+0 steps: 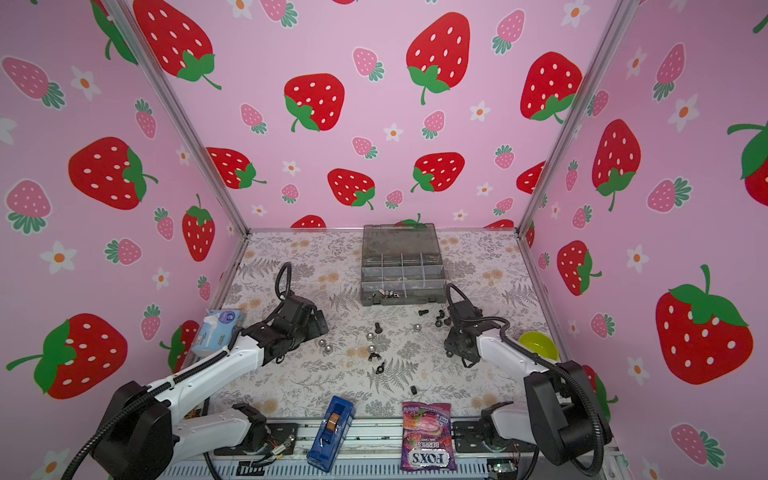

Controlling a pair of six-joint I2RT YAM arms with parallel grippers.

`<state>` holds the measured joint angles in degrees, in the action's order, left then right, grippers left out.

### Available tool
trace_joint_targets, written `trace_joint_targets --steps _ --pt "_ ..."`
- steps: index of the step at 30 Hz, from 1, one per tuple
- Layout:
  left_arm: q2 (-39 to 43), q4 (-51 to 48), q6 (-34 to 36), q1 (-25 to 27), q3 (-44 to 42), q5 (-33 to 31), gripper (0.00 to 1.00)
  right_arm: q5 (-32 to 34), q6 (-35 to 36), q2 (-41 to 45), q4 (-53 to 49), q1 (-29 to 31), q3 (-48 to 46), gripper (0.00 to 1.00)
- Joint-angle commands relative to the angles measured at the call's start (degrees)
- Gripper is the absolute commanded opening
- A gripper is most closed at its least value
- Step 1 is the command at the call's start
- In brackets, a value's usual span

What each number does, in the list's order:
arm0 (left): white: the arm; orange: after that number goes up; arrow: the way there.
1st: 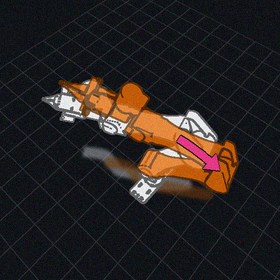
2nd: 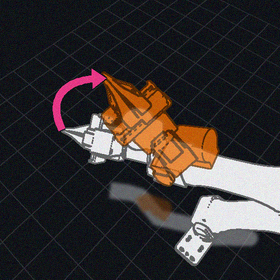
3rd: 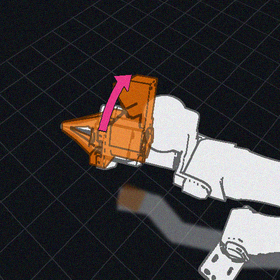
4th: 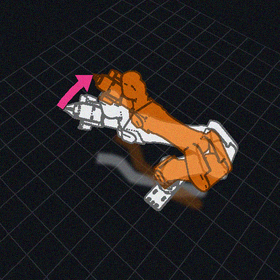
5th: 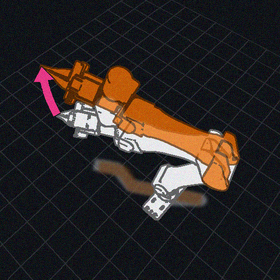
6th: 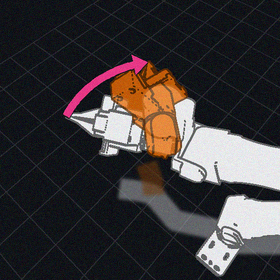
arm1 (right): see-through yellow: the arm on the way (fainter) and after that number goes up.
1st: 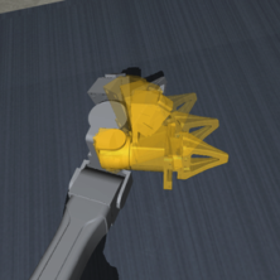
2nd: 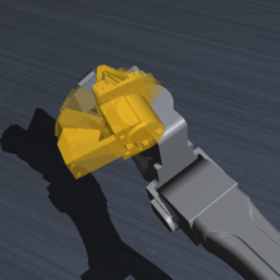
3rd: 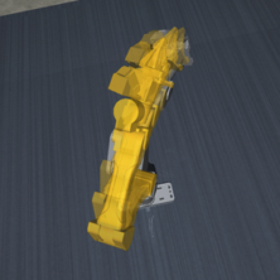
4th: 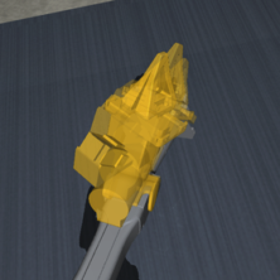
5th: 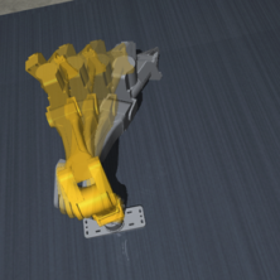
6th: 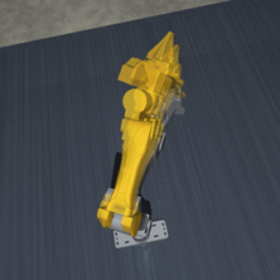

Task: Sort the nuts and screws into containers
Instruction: 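Close the right gripper on a black hex bolt in the pile, then lift the black bolt with the right gripper and carry it over the box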

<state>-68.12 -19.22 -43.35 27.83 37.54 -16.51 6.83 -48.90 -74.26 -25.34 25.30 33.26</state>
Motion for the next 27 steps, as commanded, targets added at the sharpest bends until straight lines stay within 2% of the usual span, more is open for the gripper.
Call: trace_joint_targets --steps 1,3,7,12,19,27 --pt "1.53 -0.42 -0.68 -0.28 1.28 -1.77 0.99 0.2 -2.87 0.47 -2.17 0.86 -1.64 0.5" --pt "2.01 -0.61 -0.62 -0.3 1.13 -1.77 0.99 0.24 -3.35 0.77 -2.21 0.98 -2.2 0.47" --pt "2.79 -0.58 -0.77 -0.26 0.78 -1.86 0.99 0.68 -3.66 0.98 -2.19 0.98 -2.67 0.35" --pt "3.3 -0.49 -1.1 -0.24 0.34 -1.82 0.99 1.44 -3.71 1.09 -1.69 0.98 -2.58 0.3" --pt "2.86 -0.57 -1.21 -0.23 0.69 -1.98 0.99 -0.5 -3.01 0.38 0.82 0.98 -3.02 0.14" --pt "2.98 -0.9 -1.4 -0.24 0.86 -2.44 0.99 0.96 -1.92 1.28 -0.97 1.02 -1.45 0.03"
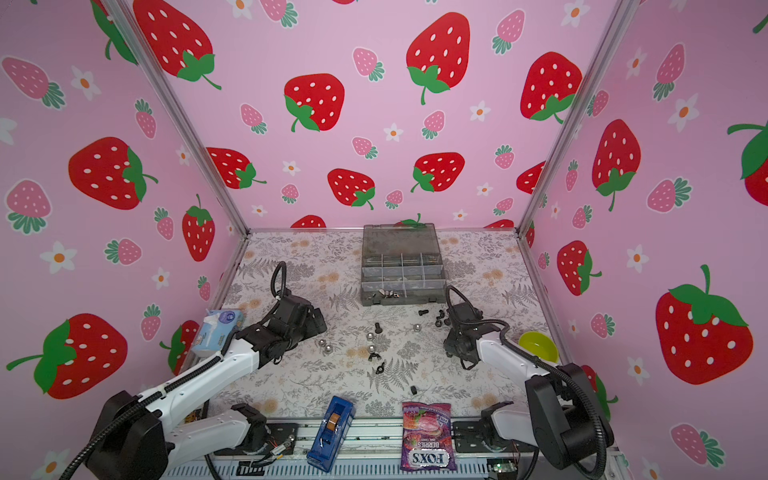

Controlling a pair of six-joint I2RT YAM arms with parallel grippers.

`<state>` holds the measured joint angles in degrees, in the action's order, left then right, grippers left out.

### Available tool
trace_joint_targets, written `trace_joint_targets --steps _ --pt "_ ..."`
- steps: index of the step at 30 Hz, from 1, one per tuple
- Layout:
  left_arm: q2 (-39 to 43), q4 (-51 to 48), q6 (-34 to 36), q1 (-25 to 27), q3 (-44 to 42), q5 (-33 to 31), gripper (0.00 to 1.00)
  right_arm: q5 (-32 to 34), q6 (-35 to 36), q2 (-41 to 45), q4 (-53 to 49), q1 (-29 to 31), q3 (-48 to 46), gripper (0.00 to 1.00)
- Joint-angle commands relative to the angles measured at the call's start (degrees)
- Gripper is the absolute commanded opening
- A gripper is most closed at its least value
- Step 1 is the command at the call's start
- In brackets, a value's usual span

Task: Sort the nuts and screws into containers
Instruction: 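Lift the black bolt with the right gripper and carry it over the box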

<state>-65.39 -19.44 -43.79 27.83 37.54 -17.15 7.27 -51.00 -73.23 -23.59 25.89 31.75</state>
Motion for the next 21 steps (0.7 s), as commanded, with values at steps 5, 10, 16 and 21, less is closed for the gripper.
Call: trace_joint_targets --steps 5,10,16,21 --pt "0.51 -0.64 -1.16 -0.28 0.69 -2.09 0.99 3.12 1.55 3.36 -5.51 0.65 3.03 0.0" --pt "0.32 -0.17 -1.21 -0.26 1.39 -2.22 0.99 4.93 4.86 4.38 -5.75 1.31 9.19 0.0" --pt "0.09 0.75 -1.21 -0.29 1.64 -2.03 0.99 5.23 11.31 -1.49 -3.49 2.19 20.02 0.0" --pt "-0.39 1.98 -1.73 -0.25 2.03 -1.81 0.99 4.25 15.14 -9.24 -0.76 2.24 28.41 0.0"
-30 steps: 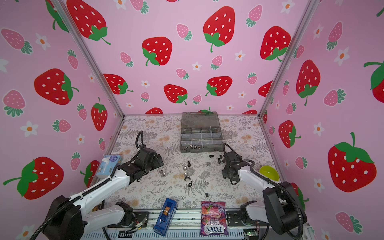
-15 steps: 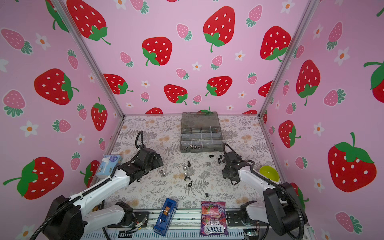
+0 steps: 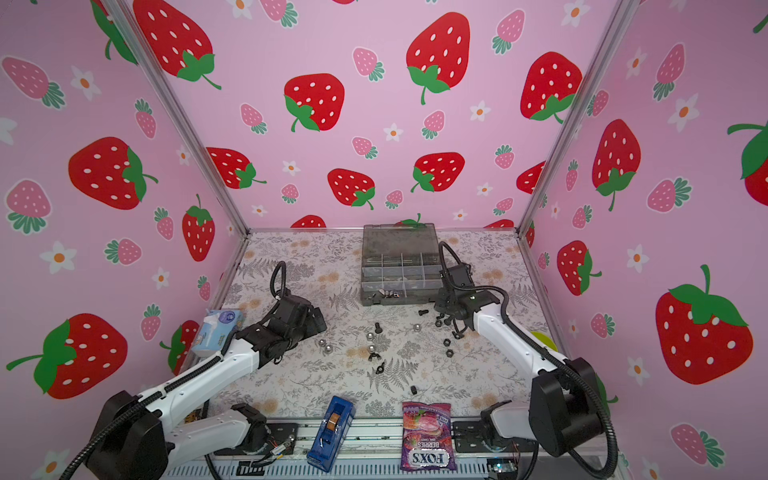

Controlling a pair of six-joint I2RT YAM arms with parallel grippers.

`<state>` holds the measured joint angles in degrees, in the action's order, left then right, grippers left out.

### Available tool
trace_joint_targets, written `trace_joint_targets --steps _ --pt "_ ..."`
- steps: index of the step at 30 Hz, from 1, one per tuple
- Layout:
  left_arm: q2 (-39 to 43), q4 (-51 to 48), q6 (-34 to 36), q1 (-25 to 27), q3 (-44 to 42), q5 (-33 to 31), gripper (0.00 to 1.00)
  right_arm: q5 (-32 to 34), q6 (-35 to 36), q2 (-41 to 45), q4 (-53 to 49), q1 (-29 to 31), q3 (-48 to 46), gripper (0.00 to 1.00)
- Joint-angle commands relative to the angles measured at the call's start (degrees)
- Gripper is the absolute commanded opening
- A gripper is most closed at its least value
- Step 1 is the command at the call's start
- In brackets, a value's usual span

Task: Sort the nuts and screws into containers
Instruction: 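Lift the black bolt with the right gripper and carry it over the box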

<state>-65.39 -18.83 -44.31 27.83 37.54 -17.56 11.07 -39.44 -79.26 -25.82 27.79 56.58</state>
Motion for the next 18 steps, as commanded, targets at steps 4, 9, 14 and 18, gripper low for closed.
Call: trace_joint_targets --steps 4,9,14,18 --pt "-1.79 1.65 -0.72 -0.29 4.02 -0.86 0.99 -0.35 6.56 -10.89 1.44 0.33 10.58 0.0" --pt "-2.64 2.21 -0.69 -0.24 5.08 -0.68 0.99 0.07 9.06 -18.8 -0.64 0.33 17.48 0.0" --pt "-2.82 2.14 -0.6 -0.26 5.04 -0.79 0.99 0.92 9.41 -22.79 -1.96 0.25 19.98 0.0" --pt "-2.64 1.53 -0.68 -0.26 4.89 -1.04 0.99 0.83 8.75 -23.69 -1.05 0.19 18.97 0.0"
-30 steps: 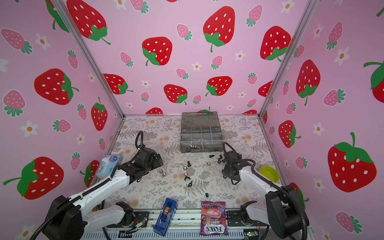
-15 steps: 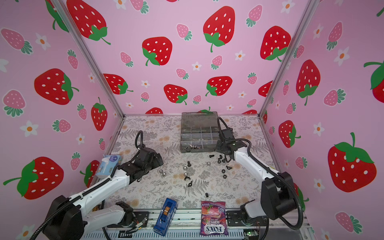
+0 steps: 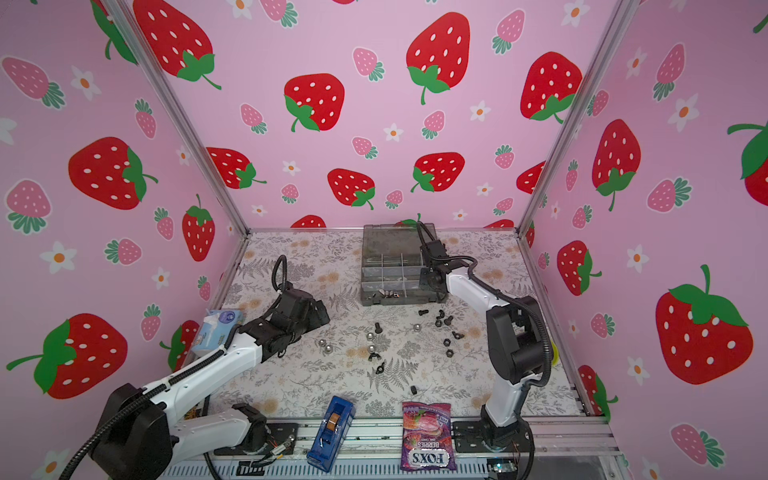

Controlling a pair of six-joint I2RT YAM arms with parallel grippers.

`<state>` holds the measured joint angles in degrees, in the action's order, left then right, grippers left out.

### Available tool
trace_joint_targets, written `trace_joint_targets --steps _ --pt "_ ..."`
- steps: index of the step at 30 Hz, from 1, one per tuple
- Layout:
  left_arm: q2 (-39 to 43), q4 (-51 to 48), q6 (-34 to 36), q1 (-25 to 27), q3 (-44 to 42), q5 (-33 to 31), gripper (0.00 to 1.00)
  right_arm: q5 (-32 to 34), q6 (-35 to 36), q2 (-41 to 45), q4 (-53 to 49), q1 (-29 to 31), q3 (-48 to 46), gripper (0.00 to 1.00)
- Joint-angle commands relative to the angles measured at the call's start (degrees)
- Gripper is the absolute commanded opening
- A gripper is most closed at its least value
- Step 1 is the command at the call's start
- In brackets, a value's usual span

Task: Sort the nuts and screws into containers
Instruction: 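Lift the black bolt with the right gripper and carry it over the box, then open the right gripper to drop the bolt into the nearest compartment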

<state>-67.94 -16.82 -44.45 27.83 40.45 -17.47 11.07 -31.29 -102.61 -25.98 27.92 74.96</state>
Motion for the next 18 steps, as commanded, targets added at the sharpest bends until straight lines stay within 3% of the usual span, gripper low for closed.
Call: trace_joint_targets --steps 1,7,15,18 --pt "0.05 -0.65 -0.47 -0.32 1.96 -1.23 0.99 0.8 0.61 -0.66 -0.8 0.03 0.61 0.0" --pt "0.44 -0.84 -0.64 -0.24 1.57 -1.46 0.99 0.85 1.36 -2.89 -1.41 -0.49 1.48 0.0" --pt "-0.43 -1.42 -0.42 -0.24 1.74 -1.37 0.99 1.32 1.25 -3.93 -1.48 -0.7 0.89 0.08" --pt "-0.52 -1.72 -0.37 -0.25 1.76 -1.31 0.99 1.3 1.23 -3.82 -1.35 -0.68 0.72 0.15"
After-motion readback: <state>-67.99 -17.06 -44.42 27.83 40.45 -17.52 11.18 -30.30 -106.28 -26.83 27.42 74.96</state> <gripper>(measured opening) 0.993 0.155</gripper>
